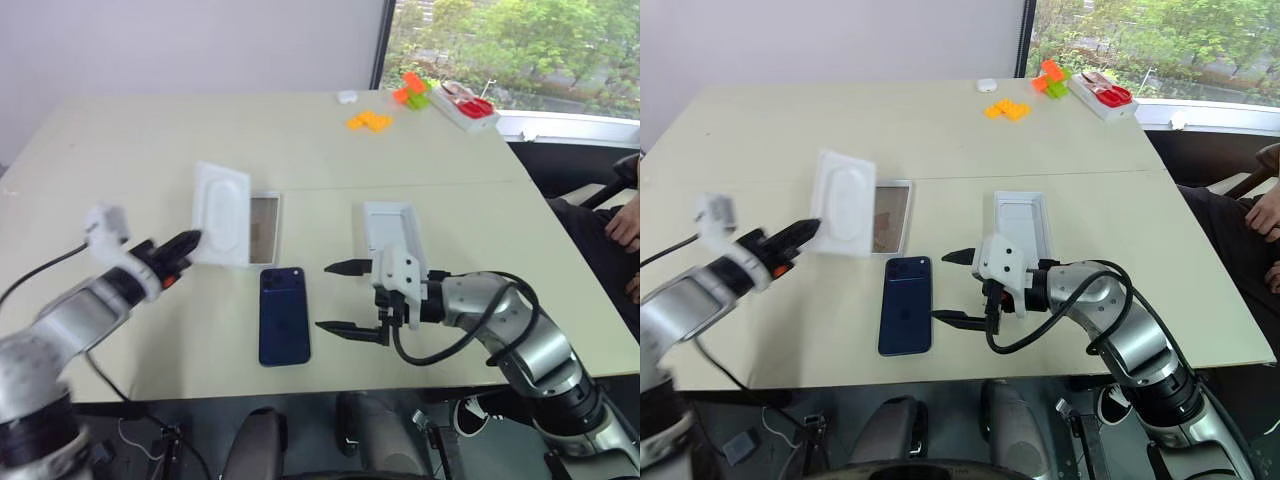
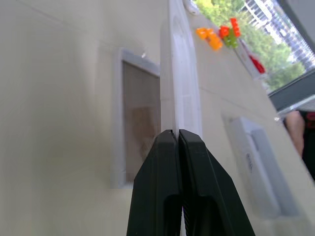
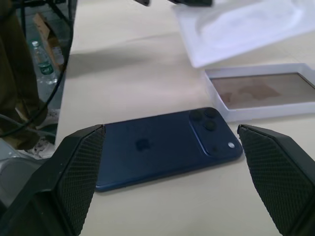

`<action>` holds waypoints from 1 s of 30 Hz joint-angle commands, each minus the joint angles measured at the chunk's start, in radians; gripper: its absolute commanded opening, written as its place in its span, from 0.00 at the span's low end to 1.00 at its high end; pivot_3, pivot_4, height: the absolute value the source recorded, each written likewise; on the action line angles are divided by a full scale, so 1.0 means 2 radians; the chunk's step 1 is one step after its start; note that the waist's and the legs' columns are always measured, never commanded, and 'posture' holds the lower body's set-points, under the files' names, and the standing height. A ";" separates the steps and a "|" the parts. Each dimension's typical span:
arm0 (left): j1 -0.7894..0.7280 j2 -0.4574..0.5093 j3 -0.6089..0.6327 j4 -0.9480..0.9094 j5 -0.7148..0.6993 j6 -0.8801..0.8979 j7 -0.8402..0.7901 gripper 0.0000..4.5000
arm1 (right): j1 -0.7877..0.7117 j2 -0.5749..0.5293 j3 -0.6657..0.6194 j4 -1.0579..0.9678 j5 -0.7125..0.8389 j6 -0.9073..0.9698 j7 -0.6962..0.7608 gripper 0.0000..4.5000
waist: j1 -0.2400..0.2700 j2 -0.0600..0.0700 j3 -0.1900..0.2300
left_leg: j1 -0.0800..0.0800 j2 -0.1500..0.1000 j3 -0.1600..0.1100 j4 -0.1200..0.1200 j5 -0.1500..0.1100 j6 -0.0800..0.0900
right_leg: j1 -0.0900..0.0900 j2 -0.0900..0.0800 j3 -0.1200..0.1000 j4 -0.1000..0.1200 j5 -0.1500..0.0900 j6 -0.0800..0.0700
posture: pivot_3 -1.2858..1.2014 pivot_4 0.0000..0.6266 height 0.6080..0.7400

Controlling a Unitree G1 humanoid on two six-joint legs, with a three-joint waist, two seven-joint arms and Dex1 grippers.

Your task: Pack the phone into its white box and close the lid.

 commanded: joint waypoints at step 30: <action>-0.143 0.037 -0.080 0.176 0.016 0.043 0.032 0.01 | 0.011 0.037 -0.023 -0.007 -0.005 0.013 -0.070 1.00 | -0.001 -0.001 0.000 | 0.000 -0.001 -0.001 0.000 0.001 -0.001 | 0.000 0.000 -0.001 0.000 0.000 -0.001 | 0.52 0.24 0.96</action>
